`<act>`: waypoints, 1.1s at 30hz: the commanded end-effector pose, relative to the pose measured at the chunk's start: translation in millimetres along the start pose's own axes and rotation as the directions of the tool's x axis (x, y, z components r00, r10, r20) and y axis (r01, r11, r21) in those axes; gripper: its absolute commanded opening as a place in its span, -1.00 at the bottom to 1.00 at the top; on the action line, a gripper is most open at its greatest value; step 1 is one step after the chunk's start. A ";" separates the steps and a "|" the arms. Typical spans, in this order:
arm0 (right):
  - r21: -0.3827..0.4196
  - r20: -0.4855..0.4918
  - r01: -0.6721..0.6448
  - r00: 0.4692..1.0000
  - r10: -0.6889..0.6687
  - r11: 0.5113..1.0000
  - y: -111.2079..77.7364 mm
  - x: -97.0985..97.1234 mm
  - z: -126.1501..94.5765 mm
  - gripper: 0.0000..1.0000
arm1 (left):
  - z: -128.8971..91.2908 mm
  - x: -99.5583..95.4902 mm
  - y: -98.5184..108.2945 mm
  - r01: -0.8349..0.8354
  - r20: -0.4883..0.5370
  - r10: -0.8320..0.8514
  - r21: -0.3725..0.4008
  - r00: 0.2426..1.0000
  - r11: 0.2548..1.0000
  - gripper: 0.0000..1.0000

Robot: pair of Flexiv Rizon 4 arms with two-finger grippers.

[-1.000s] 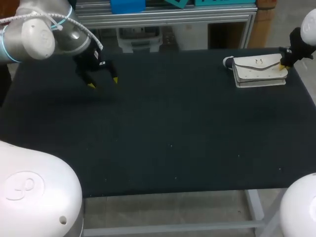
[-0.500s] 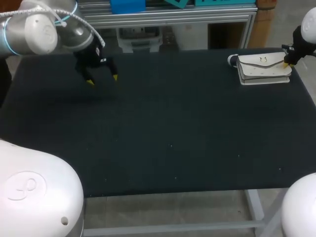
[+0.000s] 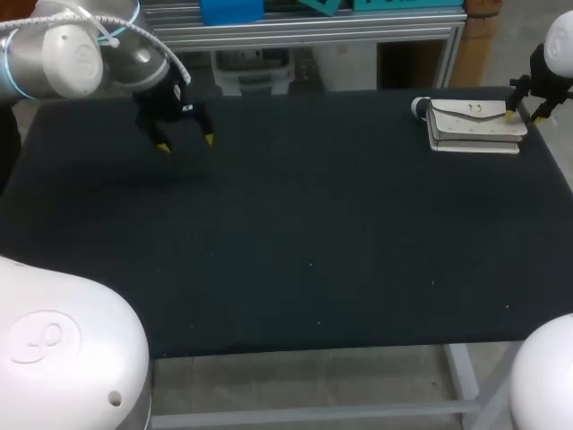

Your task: Pick up the bag, open it, inspect its contents, close it, and place it on the opposite side

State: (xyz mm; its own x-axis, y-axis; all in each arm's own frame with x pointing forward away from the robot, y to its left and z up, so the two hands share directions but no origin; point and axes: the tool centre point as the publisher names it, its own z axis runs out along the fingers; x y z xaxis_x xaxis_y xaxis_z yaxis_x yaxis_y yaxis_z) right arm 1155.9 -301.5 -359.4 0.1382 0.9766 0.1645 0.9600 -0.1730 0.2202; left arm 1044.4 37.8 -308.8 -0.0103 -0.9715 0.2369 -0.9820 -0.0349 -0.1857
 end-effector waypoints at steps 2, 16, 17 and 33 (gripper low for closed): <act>-0.055 0.052 -0.001 0.999 0.004 0.998 -29.1 7.2 -36.3 1.00 | -8.5 0.8 7.2 -0.009 0.007 0.009 0.017 1.000 1.000 1.00; -0.062 0.016 0.035 0.999 -0.034 0.997 -80.9 42.4 -85.4 1.00 | -33.4 -3.7 15.8 -0.008 0.069 0.006 0.027 0.998 1.000 1.00; -0.061 0.016 0.036 0.999 -0.035 0.997 -82.1 43.6 -86.3 1.00 | -34.1 -4.0 16.0 -0.008 0.069 0.006 0.027 0.998 1.000 1.00; -0.074 -0.010 0.116 0.993 -0.117 0.991 -116.7 74.8 -117.4 1.00 | -53.6 -20.4 18.6 0.054 0.088 -0.053 -0.015 0.995 0.998 1.00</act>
State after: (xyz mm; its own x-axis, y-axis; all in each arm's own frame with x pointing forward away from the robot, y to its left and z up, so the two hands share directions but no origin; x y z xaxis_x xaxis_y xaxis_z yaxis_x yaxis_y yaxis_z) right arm 1034.1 -224.4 -261.6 0.0189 0.9882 0.1520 0.9646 -0.0580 0.2572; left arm 1017.3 68.8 -267.1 0.0594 -0.9852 0.1610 -0.9839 -0.0850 -0.1575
